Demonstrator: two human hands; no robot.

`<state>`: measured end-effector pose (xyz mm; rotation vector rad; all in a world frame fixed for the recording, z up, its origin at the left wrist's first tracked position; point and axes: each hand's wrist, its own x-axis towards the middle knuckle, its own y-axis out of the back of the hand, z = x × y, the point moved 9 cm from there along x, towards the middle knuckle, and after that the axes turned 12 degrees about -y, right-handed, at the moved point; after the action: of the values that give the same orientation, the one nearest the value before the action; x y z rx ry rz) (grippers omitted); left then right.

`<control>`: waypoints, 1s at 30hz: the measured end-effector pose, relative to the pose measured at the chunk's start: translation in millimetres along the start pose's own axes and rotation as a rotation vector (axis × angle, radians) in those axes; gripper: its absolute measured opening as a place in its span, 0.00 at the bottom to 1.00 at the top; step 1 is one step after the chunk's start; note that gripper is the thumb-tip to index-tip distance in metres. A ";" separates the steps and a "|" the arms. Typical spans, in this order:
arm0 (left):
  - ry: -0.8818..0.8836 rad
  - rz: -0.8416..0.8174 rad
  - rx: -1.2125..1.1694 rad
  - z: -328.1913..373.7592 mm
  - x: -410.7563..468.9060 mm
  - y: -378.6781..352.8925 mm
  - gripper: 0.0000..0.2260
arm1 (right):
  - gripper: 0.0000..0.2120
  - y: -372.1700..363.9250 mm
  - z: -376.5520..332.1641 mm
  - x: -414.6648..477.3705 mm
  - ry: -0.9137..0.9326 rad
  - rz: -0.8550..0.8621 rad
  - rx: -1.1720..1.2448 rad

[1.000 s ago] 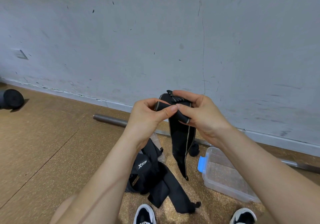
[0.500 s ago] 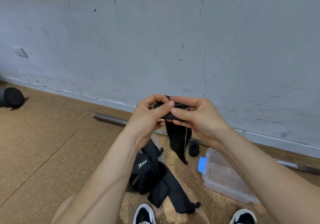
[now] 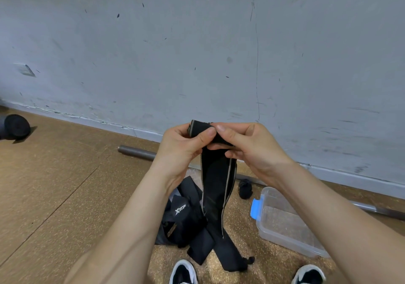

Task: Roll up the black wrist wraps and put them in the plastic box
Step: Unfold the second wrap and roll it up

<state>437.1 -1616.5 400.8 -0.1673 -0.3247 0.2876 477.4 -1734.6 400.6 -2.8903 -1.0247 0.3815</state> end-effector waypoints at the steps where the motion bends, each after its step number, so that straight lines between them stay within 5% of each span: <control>1: 0.000 0.041 0.019 -1.1 0.2 1.4 0.06 | 0.07 0.7 -1.5 -0.6 0.019 0.021 -0.041; 6: 0.108 0.152 0.108 -16.3 -3.5 7.3 0.08 | 0.08 0.5 -3.2 -2.8 0.115 0.102 -0.191; 10: 0.179 0.156 -0.012 -19.3 -6.1 1.0 0.06 | 0.08 0.9 -5.5 -3.8 0.186 0.143 -0.213; 12: 0.199 0.166 -0.080 -20.8 -6.7 -0.1 0.13 | 0.08 1.8 -8.0 -4.2 0.216 0.156 -0.203; 19: 0.141 -0.005 0.075 -19.2 -8.0 -17.2 0.12 | 0.09 3.6 -4.0 1.2 0.202 0.207 -0.251; 30: 0.036 0.128 0.082 -15.1 -11.1 -29.4 0.07 | 0.08 18.6 3.1 -0.3 0.124 0.402 -0.113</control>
<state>439.5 -1649.4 389.6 -0.1123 -0.2662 0.4231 487.8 -1749.4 395.3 -3.1682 -0.4564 0.1580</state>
